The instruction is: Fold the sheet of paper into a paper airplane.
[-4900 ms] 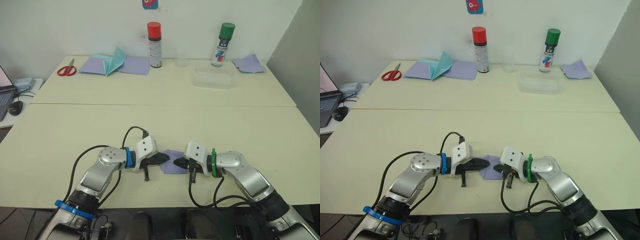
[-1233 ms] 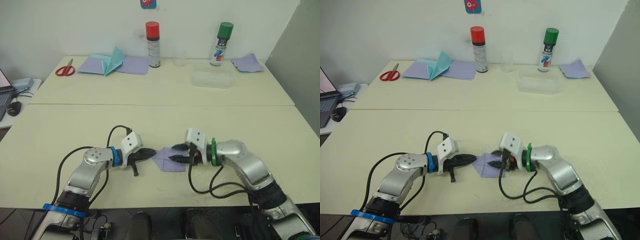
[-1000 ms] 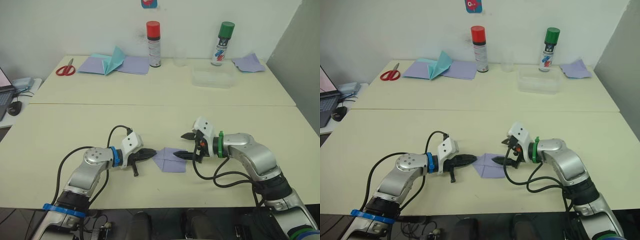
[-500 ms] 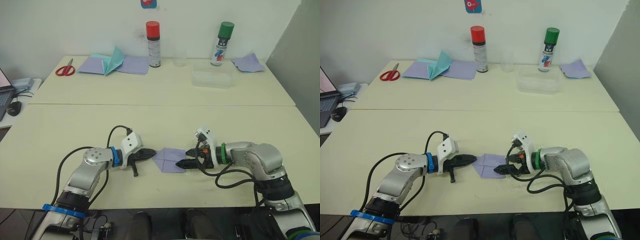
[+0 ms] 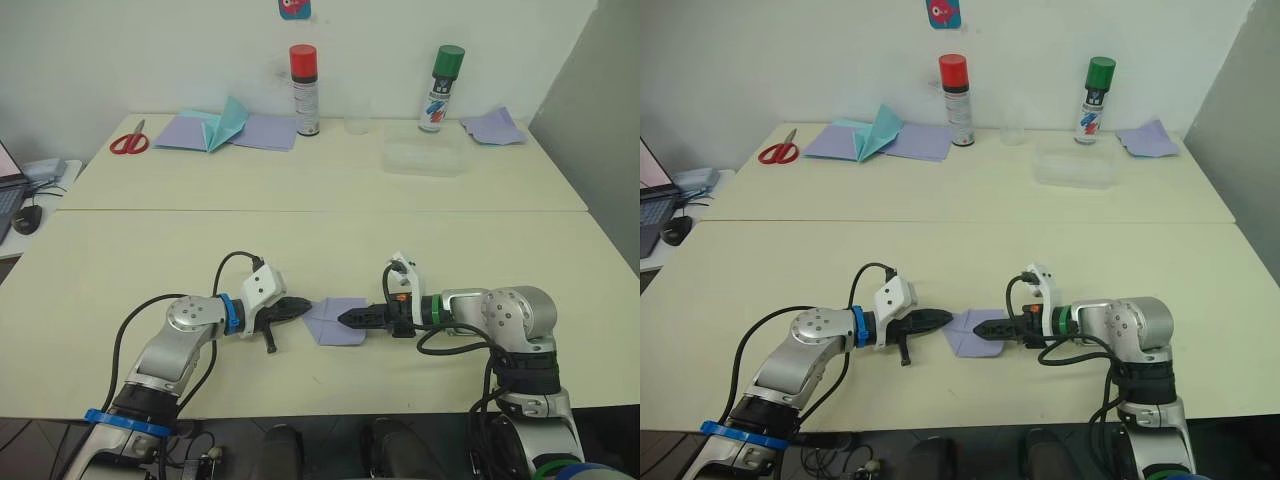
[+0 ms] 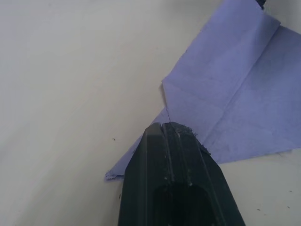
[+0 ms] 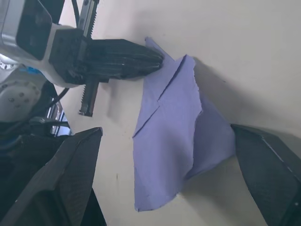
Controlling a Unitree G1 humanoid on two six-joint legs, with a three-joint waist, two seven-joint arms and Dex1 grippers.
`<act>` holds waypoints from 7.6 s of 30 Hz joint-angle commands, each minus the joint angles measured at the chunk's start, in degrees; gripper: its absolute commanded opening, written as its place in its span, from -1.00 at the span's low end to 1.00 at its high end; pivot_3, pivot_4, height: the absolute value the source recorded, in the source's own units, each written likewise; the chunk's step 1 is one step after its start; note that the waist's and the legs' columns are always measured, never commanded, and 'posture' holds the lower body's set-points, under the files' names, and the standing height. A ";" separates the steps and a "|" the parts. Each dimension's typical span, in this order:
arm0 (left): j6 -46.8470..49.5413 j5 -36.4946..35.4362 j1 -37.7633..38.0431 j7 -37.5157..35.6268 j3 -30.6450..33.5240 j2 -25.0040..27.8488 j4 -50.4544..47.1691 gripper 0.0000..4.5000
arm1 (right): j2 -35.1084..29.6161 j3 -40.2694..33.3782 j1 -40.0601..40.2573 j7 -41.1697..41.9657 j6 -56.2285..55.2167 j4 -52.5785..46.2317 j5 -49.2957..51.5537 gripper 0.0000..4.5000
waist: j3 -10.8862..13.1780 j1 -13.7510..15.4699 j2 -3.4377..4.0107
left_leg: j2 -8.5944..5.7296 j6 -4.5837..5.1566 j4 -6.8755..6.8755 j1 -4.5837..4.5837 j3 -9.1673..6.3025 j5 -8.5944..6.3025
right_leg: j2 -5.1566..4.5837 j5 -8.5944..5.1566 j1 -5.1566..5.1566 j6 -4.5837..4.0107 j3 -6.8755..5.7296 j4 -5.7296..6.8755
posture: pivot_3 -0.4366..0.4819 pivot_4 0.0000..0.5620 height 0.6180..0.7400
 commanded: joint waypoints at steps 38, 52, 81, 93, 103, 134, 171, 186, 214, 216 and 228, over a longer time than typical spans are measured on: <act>-0.59 3.63 0.33 0.94 -3.26 -0.14 4.13 -1.00 | 6.65 -11.32 -1.43 -23.72 1.03 10.88 18.39 -0.41 | -0.01 0.03 0.12 | 0.06 0.02 -0.01 -0.06 0.16 0.00 | -0.03 0.02 -0.02 0.03 0.05 -0.08 | -0.05 -0.47 1.00; 10.79 -10.38 1.44 -4.47 9.41 8.03 -7.52 -1.00 | -3.72 2.92 -0.82 -8.74 -11.31 1.17 15.33 -0.99 | 0.14 -0.67 0.11 | 0.11 0.02 -0.04 -0.62 0.12 0.00 | 0.00 0.00 -0.53 0.00 -0.02 -0.17 | -0.05 -0.47 1.00; 26.15 -25.22 14.32 -9.30 21.50 24.30 -30.12 -1.00 | -15.72 39.94 -15.55 -4.10 -162.11 49.06 -70.56 -0.99 | 0.60 -1.16 -0.03 | 0.08 0.01 0.03 -0.89 0.20 -0.03 | 0.01 -0.01 -0.89 -0.33 0.03 0.07 | -0.05 -0.47 1.00; 18.23 -15.57 8.04 -3.24 10.64 15.25 -23.29 -1.00 | -16.26 42.42 -16.46 -7.54 -162.18 53.00 -72.94 -0.42 | 0.53 -0.61 -0.15 | 0.04 -0.02 0.10 0.01 0.27 0.00 | -0.04 0.04 0.00 -0.48 0.10 0.06 | -0.05 -0.47 1.00; 14.74 -9.90 2.50 -1.16 2.96 8.03 -17.27 -1.00 | -18.11 42.81 -15.30 -5.08 -161.33 50.00 -68.19 0.99 | 0.50 0.13 -0.17 | -0.01 -0.02 0.10 0.02 0.34 0.00 | -0.04 0.09 0.02 -0.41 0.17 0.11 | -0.05 -0.47 1.00; 0.33 0.38 7.35 -2.62 -2.08 9.21 -13.41 -1.00 | -28.42 27.19 2.31 13.76 -66.16 0.35 -7.52 0.91 | 0.44 0.16 -0.11 | 0.14 -0.01 0.16 0.06 0.26 0.00 | -0.04 0.13 0.07 -0.33 0.06 0.19 | -0.05 -0.47 1.00; -1.93 2.66 9.15 -3.04 -3.96 9.85 -12.43 -1.00 | -1.01 -1.46 -6.57 -11.63 0.14 10.48 12.65 0.24 | 0.35 -0.13 -0.03 | 0.11 0.01 0.10 -0.04 0.36 -0.02 | 0.07 0.14 -0.05 -0.29 0.09 0.07 | -0.05 -0.47 1.00; -3.19 3.87 7.38 -2.97 -4.45 9.69 -10.10 -1.00 | 1.87 6.01 -11.87 -2.45 -9.47 20.89 10.55 0.24 | 0.35 -0.35 -0.02 | 0.11 0.01 0.09 -0.04 0.34 -0.02 | 0.08 0.14 -0.06 -0.28 0.06 0.06 | -0.05 -0.47 1.00; 1.58 2.65 5.65 -6.69 -3.71 13.36 -11.64 -1.00 | -4.56 22.25 -5.73 11.31 -30.85 9.17 1.09 -0.98 | 0.36 -0.41 -0.02 | 0.11 0.01 0.08 -0.06 0.37 -0.02 | 0.07 0.15 -0.10 -0.25 0.03 0.03 | -0.05 -0.47 1.00; 2.69 2.29 5.35 -7.04 -3.45 13.94 -12.13 -1.00 | -5.02 23.28 -5.12 11.70 -32.60 8.10 0.02 -0.98 | 0.36 -0.45 -0.02 | 0.12 0.01 0.05 -0.06 0.35 -0.02 | 0.08 0.14 -0.11 -0.28 0.03 0.03 | -0.05 -0.47 1.00; 6.90 4.24 7.92 -4.33 -4.61 14.89 -12.98 -1.00 | -9.86 31.96 -1.90 16.56 -47.37 1.03 -9.11 -0.98 | 0.36 -0.48 -0.02 | 0.14 0.01 -0.02 -0.03 0.35 -0.02 | 0.10 0.09 -0.13 -0.34 0.04 0.03 | -0.05 -0.47 1.00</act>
